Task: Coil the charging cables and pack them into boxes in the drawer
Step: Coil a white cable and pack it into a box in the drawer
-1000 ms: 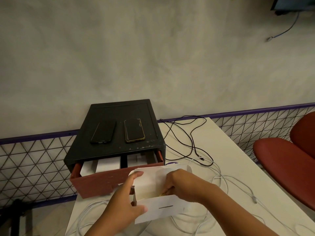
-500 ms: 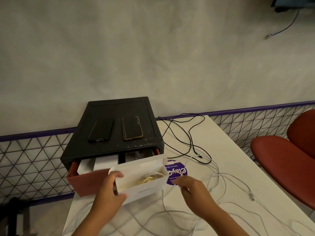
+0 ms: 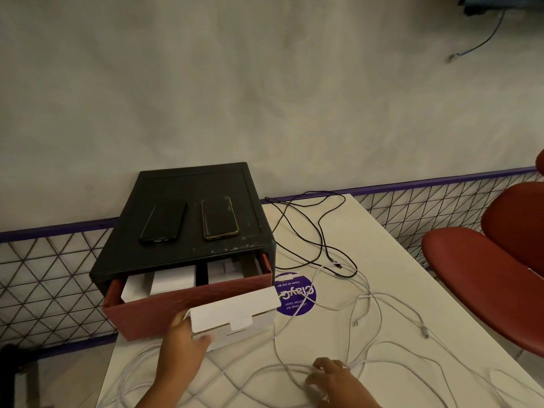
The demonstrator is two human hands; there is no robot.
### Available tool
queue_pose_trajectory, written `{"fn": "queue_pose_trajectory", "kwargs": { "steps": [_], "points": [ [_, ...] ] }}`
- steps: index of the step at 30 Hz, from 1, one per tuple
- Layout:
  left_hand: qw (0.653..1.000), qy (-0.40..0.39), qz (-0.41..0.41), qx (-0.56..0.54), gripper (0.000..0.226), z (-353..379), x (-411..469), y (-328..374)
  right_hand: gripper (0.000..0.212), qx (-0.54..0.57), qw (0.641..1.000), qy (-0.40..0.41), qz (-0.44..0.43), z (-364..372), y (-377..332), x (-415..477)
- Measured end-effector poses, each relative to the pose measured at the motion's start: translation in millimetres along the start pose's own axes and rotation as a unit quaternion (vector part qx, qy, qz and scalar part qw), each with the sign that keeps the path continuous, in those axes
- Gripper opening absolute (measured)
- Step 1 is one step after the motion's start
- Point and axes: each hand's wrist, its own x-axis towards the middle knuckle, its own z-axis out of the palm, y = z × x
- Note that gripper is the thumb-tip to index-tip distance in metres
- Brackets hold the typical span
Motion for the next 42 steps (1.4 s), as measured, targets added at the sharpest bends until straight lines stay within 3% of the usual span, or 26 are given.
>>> {"fn": "queue_pose_trajectory", "kwargs": {
  "steps": [2,4,8,11,13,15,17,19,22,25,27,30,34,36,39,41,42],
  "points": [
    [1.000,0.009,-0.017,0.007,0.043,1.4,0.2,-2.7,0.045,-0.008,0.998,-0.015,0.056,6.7,6.8,-2.8],
    [0.999,0.019,-0.027,0.018,0.044,1.8,0.0,-4.1,0.030,-0.051,0.998,0.018,0.037,12.4,15.2,-3.2],
    [0.997,0.042,-0.031,0.055,0.046,5.3,-3.2,-9.4,0.036,-0.118,0.992,-0.020,0.031,16.7,13.3,-0.4],
    [0.996,0.068,-0.037,0.041,0.047,12.5,-14.0,-15.3,0.026,-0.106,0.992,0.016,0.072,17.9,-0.6,-1.6],
    [0.995,0.093,-0.039,0.023,0.050,18.6,-26.9,-17.2,0.012,-0.095,0.987,0.086,0.092,30.1,0.1,2.5],
    [0.995,0.100,-0.021,0.012,0.049,24.5,-41.1,-20.5,0.015,-0.117,0.985,0.095,0.087,37.7,0.0,3.1],
    [0.997,0.067,0.022,0.016,0.040,27.7,-52.6,-25.8,0.005,-0.139,0.978,0.133,0.085,31.8,-2.1,1.5],
    [0.995,0.022,0.083,0.045,0.033,31.2,-59.0,-31.8,0.013,-0.109,0.979,0.159,0.073,27.7,3.6,3.0],
    [0.978,-0.086,0.150,0.113,0.043,38.9,-59.0,-36.6,0.012,-0.056,0.991,0.098,0.068,15.5,-0.5,1.6],
    [0.941,-0.184,0.175,0.224,0.053,46.5,-61.2,-28.3,0.027,-0.109,0.991,0.060,0.039,18.1,-3.9,2.7],
    [0.902,-0.273,0.157,0.296,0.057,52.4,-61.3,-15.2,0.027,-0.091,0.986,0.103,0.098,14.8,-14.0,2.1],
    [0.851,-0.356,0.069,0.379,0.059,63.1,-59.7,-9.7,0.042,-0.082,0.982,0.047,0.165,19.1,-28.2,-6.0],
    [0.857,-0.331,0.068,0.389,0.079,65.0,-62.6,-6.3,0.043,-0.031,0.981,0.088,0.172,42.3,-33.2,-6.1],
    [0.860,-0.311,0.075,0.397,0.079,65.2,-62.6,-10.8,0.031,0.018,0.982,0.070,0.175,27.8,-42.8,-10.4],
    [0.894,-0.241,0.115,0.361,0.091,65.3,-57.3,-29.1,0.012,0.114,0.976,0.060,0.175,6.0,-47.3,-10.4],
    [0.914,-0.168,0.164,0.332,0.073,76.1,-58.7,-58.0,0.015,0.154,0.969,0.077,0.175,-11.5,-53.1,-7.8],
    [0.922,-0.173,0.169,0.301,0.071,81.6,-61.0,-65.3,0.025,0.182,0.963,0.082,0.182,-24.1,-56.6,-8.0]
  ]
}}
